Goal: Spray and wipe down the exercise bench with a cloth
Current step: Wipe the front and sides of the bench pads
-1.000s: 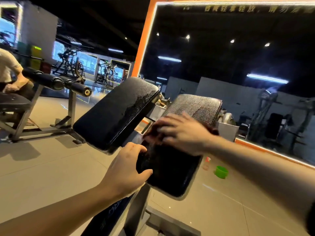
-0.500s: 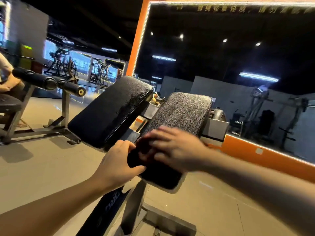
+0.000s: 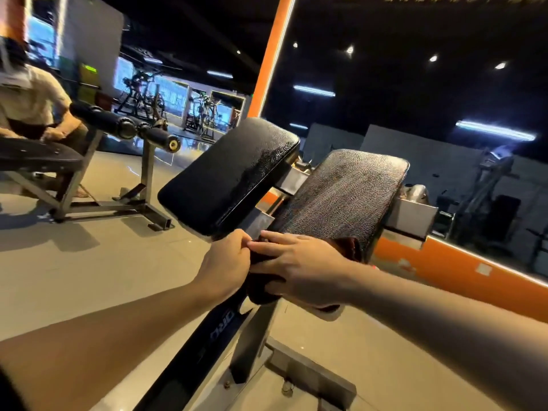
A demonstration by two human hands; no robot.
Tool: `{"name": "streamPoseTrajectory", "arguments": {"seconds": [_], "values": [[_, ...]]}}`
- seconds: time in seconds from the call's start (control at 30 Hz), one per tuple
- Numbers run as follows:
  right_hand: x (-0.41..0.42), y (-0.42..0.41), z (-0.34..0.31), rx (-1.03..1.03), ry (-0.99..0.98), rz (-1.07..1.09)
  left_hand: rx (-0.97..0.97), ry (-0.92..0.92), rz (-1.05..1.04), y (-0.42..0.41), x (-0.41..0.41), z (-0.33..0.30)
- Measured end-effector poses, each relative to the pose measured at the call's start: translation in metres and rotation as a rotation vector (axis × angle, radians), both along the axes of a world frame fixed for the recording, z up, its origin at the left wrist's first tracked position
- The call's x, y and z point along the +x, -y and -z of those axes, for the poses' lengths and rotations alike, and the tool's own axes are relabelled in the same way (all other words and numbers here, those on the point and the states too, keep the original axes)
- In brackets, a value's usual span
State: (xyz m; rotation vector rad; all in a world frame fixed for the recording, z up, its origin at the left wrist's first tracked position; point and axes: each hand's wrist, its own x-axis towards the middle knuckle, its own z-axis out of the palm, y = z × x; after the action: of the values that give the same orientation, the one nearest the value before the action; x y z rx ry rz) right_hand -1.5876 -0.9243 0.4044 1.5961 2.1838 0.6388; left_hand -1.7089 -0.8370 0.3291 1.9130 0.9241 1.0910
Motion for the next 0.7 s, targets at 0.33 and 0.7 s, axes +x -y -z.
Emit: {"name": "streamPoseTrajectory", "arguments": {"seconds": [0.33,0.7], "values": [[-0.017,-0.018,0.031,0.083,-0.01,-0.12,-0.015,0.055,-0.142,0.001,-0.001,-0.007],[0.058,-0.039,-0.048,0.381,-0.062,0.138,0.111,0.008,0.083,0.013,0.005,0.0]]}}
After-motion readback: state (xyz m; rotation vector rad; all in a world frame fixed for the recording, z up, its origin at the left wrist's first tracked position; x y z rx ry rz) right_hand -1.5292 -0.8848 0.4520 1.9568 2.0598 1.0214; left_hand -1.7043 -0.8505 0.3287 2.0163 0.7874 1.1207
